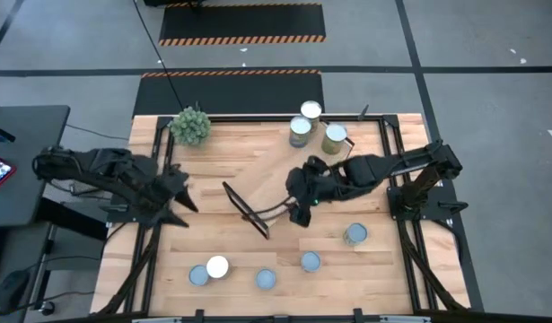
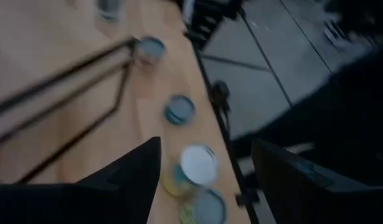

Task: Pick and place cans onto a shelf
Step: Put the canned carrots on the shelf

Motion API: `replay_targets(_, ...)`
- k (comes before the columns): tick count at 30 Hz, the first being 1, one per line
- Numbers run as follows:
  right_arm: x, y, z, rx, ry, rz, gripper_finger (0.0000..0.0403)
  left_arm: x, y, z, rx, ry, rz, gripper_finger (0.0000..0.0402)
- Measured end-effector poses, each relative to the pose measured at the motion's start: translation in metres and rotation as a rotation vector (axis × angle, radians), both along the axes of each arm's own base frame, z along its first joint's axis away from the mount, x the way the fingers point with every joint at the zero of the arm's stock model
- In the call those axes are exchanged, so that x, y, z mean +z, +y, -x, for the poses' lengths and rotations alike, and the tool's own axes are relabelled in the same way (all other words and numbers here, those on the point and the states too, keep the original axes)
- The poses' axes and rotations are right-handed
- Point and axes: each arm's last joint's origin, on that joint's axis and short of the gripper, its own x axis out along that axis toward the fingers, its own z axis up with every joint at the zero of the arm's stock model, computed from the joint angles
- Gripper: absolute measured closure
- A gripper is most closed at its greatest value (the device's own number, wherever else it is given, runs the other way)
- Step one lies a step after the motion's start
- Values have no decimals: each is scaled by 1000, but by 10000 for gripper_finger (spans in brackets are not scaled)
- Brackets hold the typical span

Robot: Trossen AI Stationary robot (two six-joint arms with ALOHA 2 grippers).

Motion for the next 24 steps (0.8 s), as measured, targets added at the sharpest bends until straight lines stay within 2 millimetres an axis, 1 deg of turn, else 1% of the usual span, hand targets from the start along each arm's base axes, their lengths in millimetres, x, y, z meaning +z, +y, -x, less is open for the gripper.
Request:
replay_targets(2,0,10,3,-19,-6,-20,28,-3,-8,-3,-45,29,-12,144)
replay_targets(6,0,25,9,-28,-22,-19,28,-14,-24,-18,-91,118,-41,143)
replay_targets(10,0,33,12,-15,-29,-4,28,-29,-44,-34,-136,212,-97,139)
replay_targets(14,0,41,15,-8,-32,-15,28,-43,-63,-52,-188,252,-144,119)
replay_targets(18,0,57,22,39,-30,-10,28,-63,-79,-65,-248,320,-229,90)
replay_targets(22,0,71,30,63,-38,18,29,-83,-94,-73,-271,380,-320,86)
replay_targets(24,0,77,33,60,-46,16,29,-88,-102,-75,-291,394,-367,86)
